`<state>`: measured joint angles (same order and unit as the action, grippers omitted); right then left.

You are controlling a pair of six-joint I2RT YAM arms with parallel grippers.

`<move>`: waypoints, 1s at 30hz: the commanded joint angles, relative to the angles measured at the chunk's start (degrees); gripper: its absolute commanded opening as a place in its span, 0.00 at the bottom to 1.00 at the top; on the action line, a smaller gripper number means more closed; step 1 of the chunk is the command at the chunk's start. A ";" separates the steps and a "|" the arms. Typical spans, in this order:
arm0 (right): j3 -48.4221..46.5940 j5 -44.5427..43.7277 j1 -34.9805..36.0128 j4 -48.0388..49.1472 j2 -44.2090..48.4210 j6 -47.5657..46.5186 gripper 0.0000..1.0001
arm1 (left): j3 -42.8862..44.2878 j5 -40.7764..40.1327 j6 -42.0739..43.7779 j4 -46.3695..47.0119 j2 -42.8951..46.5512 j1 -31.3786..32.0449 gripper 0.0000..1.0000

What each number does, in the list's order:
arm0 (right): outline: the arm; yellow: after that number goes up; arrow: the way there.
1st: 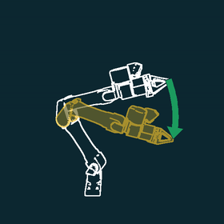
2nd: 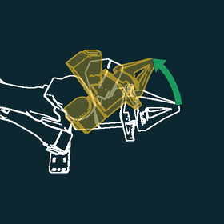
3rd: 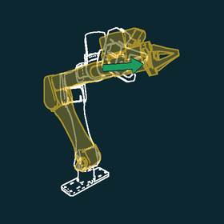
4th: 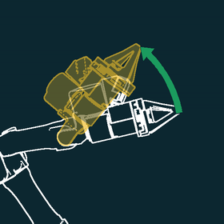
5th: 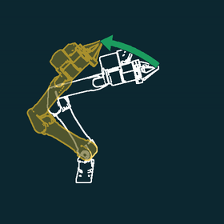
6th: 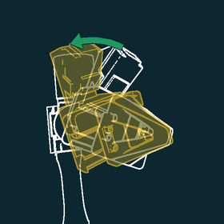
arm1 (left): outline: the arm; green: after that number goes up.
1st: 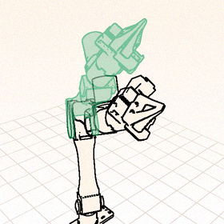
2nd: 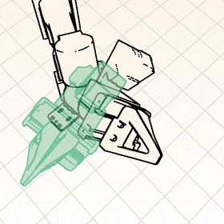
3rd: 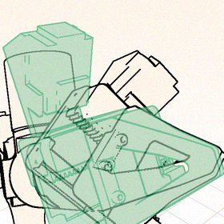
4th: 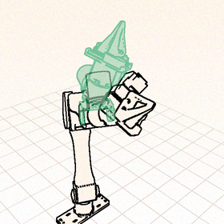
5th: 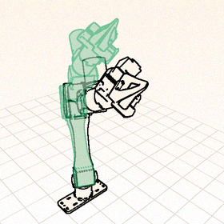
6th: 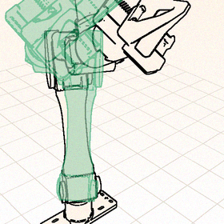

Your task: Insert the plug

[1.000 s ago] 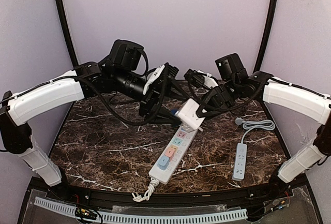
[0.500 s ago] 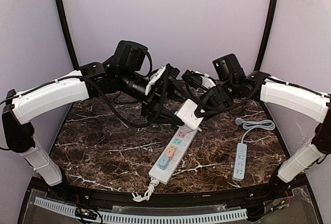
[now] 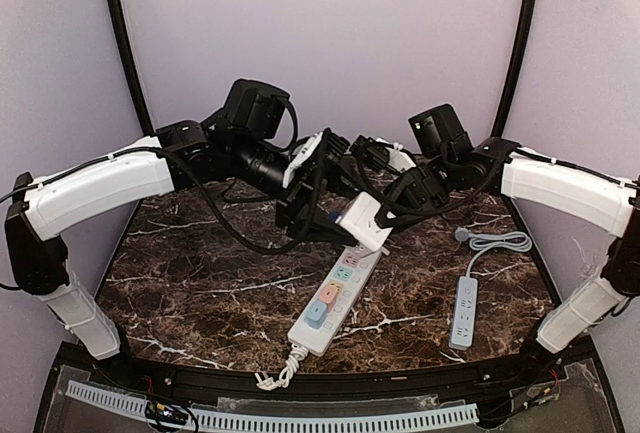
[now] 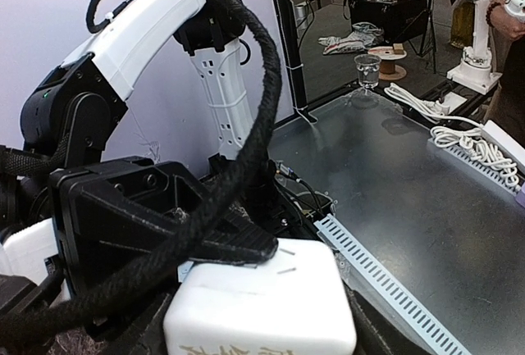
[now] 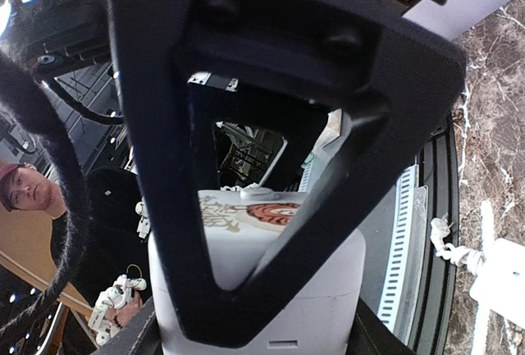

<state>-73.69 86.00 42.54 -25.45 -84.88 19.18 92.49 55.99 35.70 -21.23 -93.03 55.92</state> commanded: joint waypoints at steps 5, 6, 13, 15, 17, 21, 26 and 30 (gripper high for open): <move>-1.82 10.77 0.77 2.45 -0.90 -0.88 0.00 | 0.72 -3.51 5.02 -2.81 -0.81 1.91 0.69; -1.81 10.71 0.74 2.41 -0.90 -0.90 0.00 | 0.86 -3.91 5.57 -3.05 -0.87 1.95 0.69; -1.38 11.09 0.74 2.39 -0.26 -0.52 0.00 | 2.34 -5.44 9.35 -7.99 -0.94 1.91 0.69; -0.77 11.18 0.78 2.39 0.07 -0.48 0.00 | 2.83 -5.63 9.81 -8.82 -0.74 1.91 0.68; -0.20 11.17 0.78 2.36 0.54 -0.37 0.00 | 3.41 -5.73 9.97 -9.52 -0.31 1.89 0.68; 0.39 11.04 0.95 2.41 0.94 -0.22 0.00 | 4.29 -4.64 9.33 -10.07 -0.13 1.93 0.66; -0.19 10.99 1.13 2.37 0.81 -0.19 0.00 | 4.14 -3.46 8.94 -10.14 -0.33 1.98 0.62; -0.94 10.83 1.30 2.36 0.60 -0.03 0.01 | 3.83 -2.91 9.05 -10.17 -0.41 1.92 0.51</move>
<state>-73.69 85.30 43.42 -25.21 -85.27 19.33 95.55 50.96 44.42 -29.54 -94.19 57.56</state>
